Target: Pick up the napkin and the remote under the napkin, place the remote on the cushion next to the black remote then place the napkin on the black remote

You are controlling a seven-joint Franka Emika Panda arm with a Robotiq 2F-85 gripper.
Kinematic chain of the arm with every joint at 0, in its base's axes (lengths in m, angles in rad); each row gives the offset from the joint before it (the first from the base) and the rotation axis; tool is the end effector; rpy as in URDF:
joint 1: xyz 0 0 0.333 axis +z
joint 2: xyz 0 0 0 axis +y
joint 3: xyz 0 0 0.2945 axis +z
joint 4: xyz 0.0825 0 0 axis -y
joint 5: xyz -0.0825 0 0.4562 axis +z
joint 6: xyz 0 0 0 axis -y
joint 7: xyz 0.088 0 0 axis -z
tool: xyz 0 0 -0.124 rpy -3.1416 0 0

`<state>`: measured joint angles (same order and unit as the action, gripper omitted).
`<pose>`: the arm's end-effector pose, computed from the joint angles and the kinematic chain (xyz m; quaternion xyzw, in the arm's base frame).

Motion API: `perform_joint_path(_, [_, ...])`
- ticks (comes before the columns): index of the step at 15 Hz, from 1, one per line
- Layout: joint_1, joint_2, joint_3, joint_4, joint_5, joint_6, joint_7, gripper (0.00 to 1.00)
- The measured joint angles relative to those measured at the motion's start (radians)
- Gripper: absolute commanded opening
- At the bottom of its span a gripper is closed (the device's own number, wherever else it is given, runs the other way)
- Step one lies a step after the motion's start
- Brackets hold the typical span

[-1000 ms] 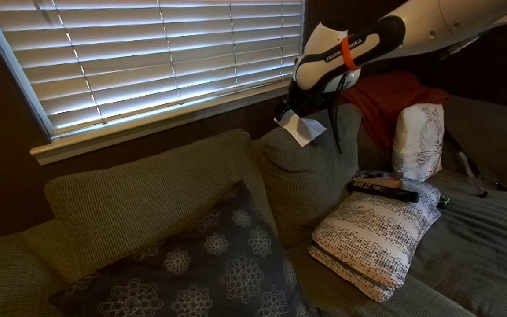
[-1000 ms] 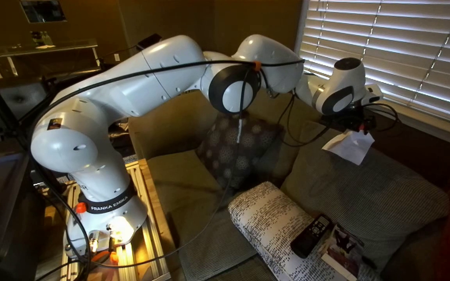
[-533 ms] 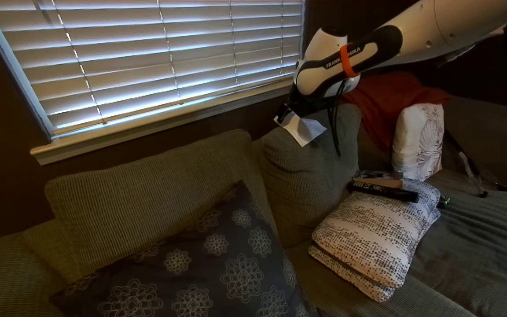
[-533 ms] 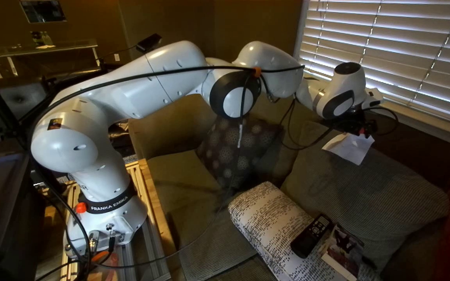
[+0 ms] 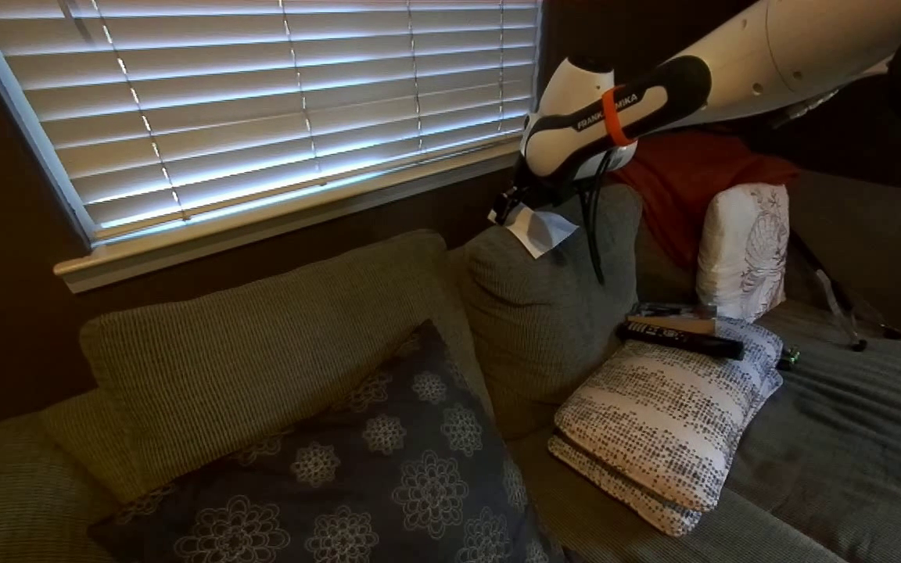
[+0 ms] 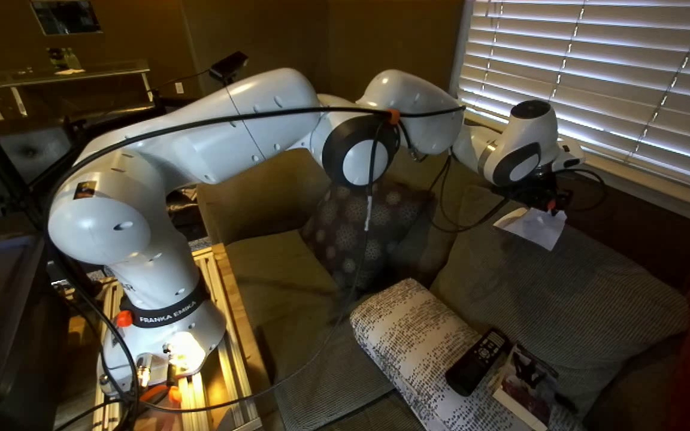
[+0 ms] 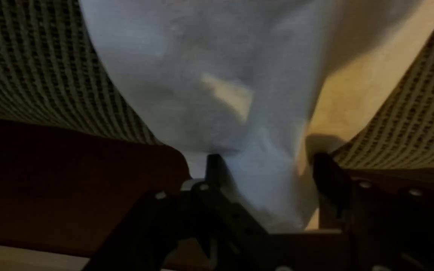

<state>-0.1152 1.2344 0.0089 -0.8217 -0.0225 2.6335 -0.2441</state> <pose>0.8833 -0.0977 0.1567 0.9561 0.0698 0.2795 0.0544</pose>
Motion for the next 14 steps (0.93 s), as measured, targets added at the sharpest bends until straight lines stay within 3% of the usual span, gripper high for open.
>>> perform_joint_path(5, [0.001, 0.011, -0.002, 0.019, 0.000, -0.004, 0.000, 0.01])
perform_joint_path(14, [0.001, 0.011, -0.011, 0.027, 0.000, -0.012, 0.000, 0.00])
